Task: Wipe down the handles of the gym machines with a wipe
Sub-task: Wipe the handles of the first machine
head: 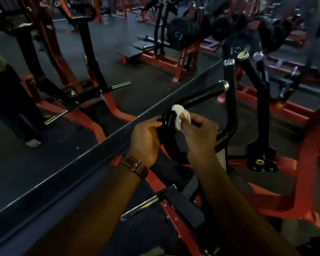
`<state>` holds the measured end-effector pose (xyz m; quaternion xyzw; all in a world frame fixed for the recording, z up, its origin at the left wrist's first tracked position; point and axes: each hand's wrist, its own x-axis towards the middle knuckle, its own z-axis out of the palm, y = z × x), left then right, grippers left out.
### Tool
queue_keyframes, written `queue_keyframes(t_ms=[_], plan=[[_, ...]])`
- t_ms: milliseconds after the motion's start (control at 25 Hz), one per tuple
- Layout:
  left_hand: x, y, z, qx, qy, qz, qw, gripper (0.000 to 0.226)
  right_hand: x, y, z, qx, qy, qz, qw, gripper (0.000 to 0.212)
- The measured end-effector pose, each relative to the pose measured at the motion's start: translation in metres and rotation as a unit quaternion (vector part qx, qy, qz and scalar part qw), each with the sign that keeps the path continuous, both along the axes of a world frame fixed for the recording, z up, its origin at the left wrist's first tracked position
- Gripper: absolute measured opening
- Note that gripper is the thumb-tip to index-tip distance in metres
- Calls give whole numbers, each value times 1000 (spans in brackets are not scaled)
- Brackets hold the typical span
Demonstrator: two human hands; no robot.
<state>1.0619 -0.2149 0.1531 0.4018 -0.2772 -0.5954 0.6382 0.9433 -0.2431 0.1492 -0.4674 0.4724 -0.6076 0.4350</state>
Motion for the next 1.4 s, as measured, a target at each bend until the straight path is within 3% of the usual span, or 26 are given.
queue_keyframes(t_ms=[80,200,320,400,520,680,800,920,1000,1120,1200,1280,1400], plan=[[-10,2,4,-2,6,37,999,50,-1,5,-11,-216,191,-64,955,9],[-26,6,11,-10,-9,99,995,48,-9,-6,-15,-415,304,-49,856,17],[-35,0,8,27,43,136,989,29,-13,-27,19,-459,480,-66,744,17],[-39,-5,7,44,36,164,985,27,-15,-37,48,-370,589,-86,714,19],[-47,-7,10,70,-9,202,977,34,-10,-34,69,-274,609,-45,744,28],[-50,-5,12,99,-34,226,968,33,3,-6,51,-321,529,166,768,17],[-51,-5,16,100,-35,208,972,35,-5,-22,50,-329,510,117,786,20],[-52,-7,18,91,-27,177,980,41,-16,-39,58,-252,510,-9,822,20],[-53,-6,16,85,-36,181,979,43,-15,-35,58,-221,507,-15,833,19],[-52,-3,13,80,-40,212,973,37,-6,-14,44,-339,506,134,782,17],[-53,-4,12,75,-27,200,977,37,-15,-26,42,-392,501,146,758,21],[-54,-6,12,78,-47,193,977,38,-33,-57,41,-359,487,51,795,24],[-56,-7,11,93,-86,221,967,35,-59,-80,19,-305,375,-57,874,27]])
